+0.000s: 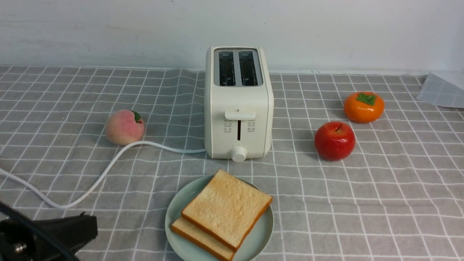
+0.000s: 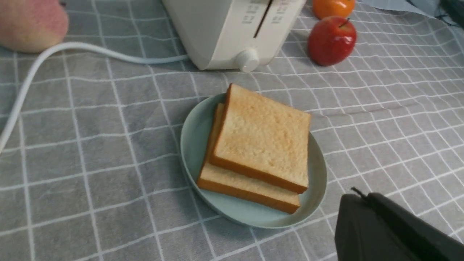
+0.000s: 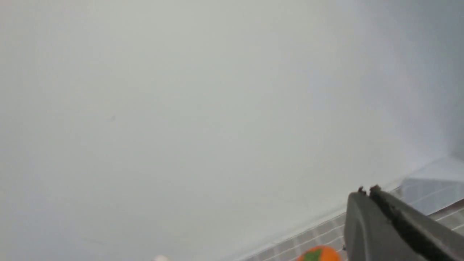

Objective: Take toasted bread from bread machine on grey coffee table place on plate.

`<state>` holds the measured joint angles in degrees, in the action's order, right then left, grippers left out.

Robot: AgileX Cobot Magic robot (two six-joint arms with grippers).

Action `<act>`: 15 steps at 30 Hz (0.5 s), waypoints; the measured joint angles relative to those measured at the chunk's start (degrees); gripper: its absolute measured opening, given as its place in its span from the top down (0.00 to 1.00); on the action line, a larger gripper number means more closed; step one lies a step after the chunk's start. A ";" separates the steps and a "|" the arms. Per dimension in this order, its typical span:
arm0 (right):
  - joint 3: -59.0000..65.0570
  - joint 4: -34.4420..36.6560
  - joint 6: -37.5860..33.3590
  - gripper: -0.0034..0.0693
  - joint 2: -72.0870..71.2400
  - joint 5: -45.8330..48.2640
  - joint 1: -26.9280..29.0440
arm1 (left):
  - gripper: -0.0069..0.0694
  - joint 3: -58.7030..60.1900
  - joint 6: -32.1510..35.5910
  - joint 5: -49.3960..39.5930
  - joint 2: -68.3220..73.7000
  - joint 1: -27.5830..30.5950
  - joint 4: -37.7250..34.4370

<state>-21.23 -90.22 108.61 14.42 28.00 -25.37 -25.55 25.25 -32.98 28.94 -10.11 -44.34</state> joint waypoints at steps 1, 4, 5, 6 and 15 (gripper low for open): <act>0.00 0.00 -6.04 0.95 0.00 -0.05 0.00 | 0.93 0.00 0.98 -0.67 -1.08 0.00 -0.32; 0.00 0.51 -16.05 0.95 0.00 -0.52 0.00 | 0.93 0.00 1.88 -1.35 -4.05 0.00 -0.71; 0.00 1.00 -17.69 0.95 0.00 -0.86 0.00 | 0.93 0.00 1.88 -1.49 -5.38 0.00 -0.71; 0.00 1.45 -18.21 0.95 0.00 -1.20 0.00 | 0.93 0.00 1.83 -1.49 -6.50 0.00 -0.71; 0.00 2.75 -17.83 0.95 0.00 -1.99 0.00 | 0.93 0.00 -3.34 -2.55 -20.82 0.00 1.57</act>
<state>-21.23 -87.47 90.78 14.42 26.01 -25.37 -25.55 21.91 -35.53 8.12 -10.11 -42.77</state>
